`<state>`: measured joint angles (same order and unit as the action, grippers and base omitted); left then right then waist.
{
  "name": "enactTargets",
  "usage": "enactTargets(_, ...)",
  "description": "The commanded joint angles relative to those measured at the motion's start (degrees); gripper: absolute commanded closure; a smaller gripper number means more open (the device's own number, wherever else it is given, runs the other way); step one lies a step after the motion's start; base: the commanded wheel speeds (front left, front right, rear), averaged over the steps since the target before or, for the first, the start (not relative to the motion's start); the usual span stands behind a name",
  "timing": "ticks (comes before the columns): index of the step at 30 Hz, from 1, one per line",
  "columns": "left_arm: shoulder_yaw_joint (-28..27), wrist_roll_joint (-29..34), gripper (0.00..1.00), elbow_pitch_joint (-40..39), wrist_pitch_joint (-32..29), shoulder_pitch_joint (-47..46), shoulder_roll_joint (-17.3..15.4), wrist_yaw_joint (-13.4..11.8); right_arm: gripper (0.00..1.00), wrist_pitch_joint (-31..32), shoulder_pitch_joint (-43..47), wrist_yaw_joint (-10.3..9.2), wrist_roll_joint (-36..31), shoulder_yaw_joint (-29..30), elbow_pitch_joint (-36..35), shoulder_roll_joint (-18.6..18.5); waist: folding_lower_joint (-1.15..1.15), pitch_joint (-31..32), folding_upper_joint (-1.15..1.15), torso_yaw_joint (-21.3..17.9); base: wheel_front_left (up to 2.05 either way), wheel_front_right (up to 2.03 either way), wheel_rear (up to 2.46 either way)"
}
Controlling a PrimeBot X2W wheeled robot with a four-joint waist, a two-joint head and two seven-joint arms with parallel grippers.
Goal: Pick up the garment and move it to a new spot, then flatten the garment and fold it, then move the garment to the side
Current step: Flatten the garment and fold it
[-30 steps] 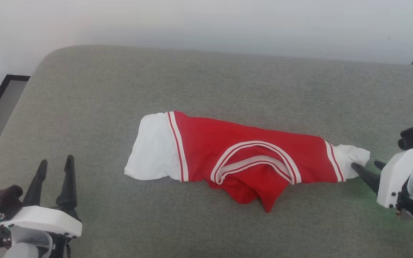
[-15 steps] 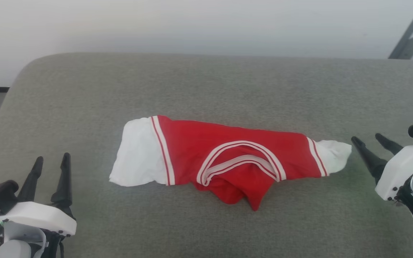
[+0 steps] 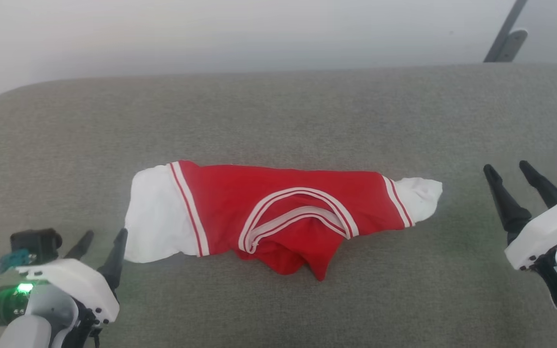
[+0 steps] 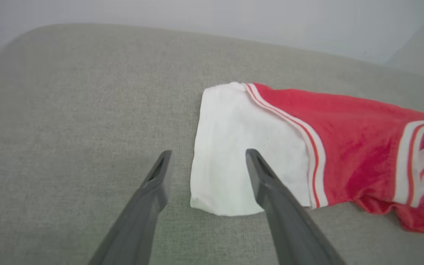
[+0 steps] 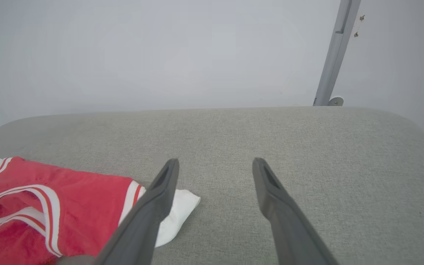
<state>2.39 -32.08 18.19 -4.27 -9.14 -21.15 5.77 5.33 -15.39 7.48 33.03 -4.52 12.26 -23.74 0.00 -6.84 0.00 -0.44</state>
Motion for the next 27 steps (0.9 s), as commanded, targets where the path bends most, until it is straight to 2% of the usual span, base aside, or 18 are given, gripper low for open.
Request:
enactTargets(1, 0.29, -0.57, 0.00, 0.44, -2.16, -0.96, -0.41, -0.53, 0.00, 0.38, 0.74, 0.03, -0.50, 0.33, -0.59, 0.36, 0.00, -0.50, 0.00, -0.60, 0.00, 0.00, 0.00)
enactTargets(4, 1.23, -1.70, 0.00, 1.58, -8.56, -2.25, -0.95, -1.47, 0.00, 1.12, 1.42, 0.03, -1.40, 0.92, -2.08, 1.22, 0.00, -1.32, 0.00, -1.39, 0.00, 0.00, 0.00)
enactTargets(8, 2.48, -1.74, 0.00, 3.19, -14.00, -3.90, -1.45, -2.39, 0.00, 1.38, 2.13, 0.03, -2.06, 1.62, -3.55, 1.71, 0.00, -2.10, 0.00, -1.92, 0.00, 0.00, 0.00)
enactTargets(18, 5.30, -1.51, 0.00, 8.34, -22.60, -8.38, -1.22, -4.37, 0.00, -0.50, 3.21, 0.03, -4.59, 2.88, -9.13, 3.28, 0.00, -4.18, 0.00, -2.61, 0.00, 0.00, 0.00)
enactTargets(19, 5.55, -1.77, 0.09, 8.89, -23.36, -8.80, -1.09, -4.36, 0.00, -0.24, 3.37, 0.03, -4.85, 3.00, -9.71, 3.37, 0.00, -4.40, 0.00, -2.63, 0.00, 0.00, 0.00)
enactTargets(20, 5.55, -1.77, 0.09, 8.89, -23.36, -8.80, -1.09, -4.36, 0.00, -0.24, 3.37, 0.03, -4.85, 3.00, -9.71, 3.37, 0.00, -4.40, 0.00, -2.63, 0.00, 0.00, 0.00)
enactTargets(21, 5.86, -1.84, 0.42, 9.37, -24.05, -9.19, -1.10, -4.24, 0.00, 0.12, 3.41, 0.03, -5.16, 3.02, -10.23, 3.36, 0.00, -4.63, 0.00, -2.64, 0.00, 0.00, 0.00)
enactTargets(23, 6.48, -1.89, 1.00, 10.15, -25.39, -9.78, -1.13, -3.98, 0.00, 0.82, 3.53, 0.03, -5.34, 2.87, -11.42, 3.37, 0.00, -5.05, 0.00, -2.60, 0.00, 0.00, 0.00)
enactTargets(27, 6.98, -2.00, 1.00, 10.79, -26.33, -11.04, -1.02, -3.75, 0.00, 3.58, 3.91, 0.03, -4.18, 1.67, -12.69, 3.07, 0.00, -5.98, 0.00, -2.33, 0.00, 0.00, 0.00)
